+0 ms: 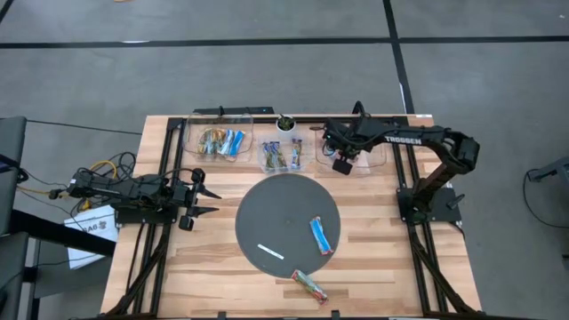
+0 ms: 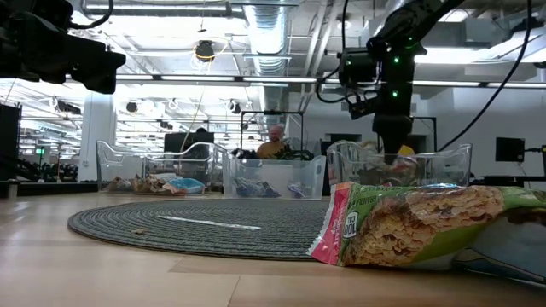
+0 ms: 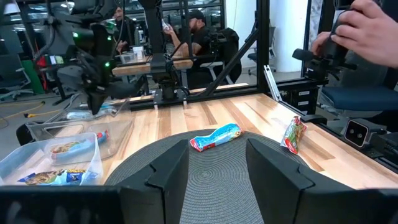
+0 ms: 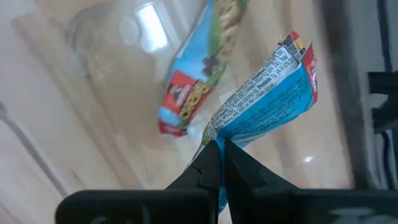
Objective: Pick and place Granola Bars by type
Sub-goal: Put the red granola bar into the right transparent bin
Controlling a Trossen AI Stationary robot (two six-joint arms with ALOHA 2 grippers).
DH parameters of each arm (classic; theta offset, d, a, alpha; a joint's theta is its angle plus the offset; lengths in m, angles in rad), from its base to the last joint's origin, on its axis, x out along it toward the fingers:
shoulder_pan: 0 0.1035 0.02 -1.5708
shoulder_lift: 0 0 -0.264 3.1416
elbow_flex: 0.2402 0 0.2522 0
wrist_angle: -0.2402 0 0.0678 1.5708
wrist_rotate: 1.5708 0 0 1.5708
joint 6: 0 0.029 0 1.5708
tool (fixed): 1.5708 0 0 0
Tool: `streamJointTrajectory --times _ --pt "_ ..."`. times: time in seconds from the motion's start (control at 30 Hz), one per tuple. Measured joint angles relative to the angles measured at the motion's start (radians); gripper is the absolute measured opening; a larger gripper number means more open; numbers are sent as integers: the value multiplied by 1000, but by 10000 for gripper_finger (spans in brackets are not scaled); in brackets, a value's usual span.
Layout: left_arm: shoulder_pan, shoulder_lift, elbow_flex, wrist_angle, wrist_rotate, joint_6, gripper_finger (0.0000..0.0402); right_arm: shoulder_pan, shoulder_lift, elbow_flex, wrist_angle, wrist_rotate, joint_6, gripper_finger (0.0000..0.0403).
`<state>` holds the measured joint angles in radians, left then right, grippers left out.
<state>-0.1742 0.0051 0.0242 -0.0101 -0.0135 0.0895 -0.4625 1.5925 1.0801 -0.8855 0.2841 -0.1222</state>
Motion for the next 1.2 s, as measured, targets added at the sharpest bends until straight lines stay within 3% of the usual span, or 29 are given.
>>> streamJointTrajectory --times 0.37,0.8,1.2 --pt "0 0 0 0 0 0 154 -11 0 -67 115 -47 -47 2" --pt "0 0 0 0 0 0 154 -11 0 -78 132 -17 -43 114" --pt "0 0 0 0 0 0 154 48 -48 -78 167 -20 52 132"
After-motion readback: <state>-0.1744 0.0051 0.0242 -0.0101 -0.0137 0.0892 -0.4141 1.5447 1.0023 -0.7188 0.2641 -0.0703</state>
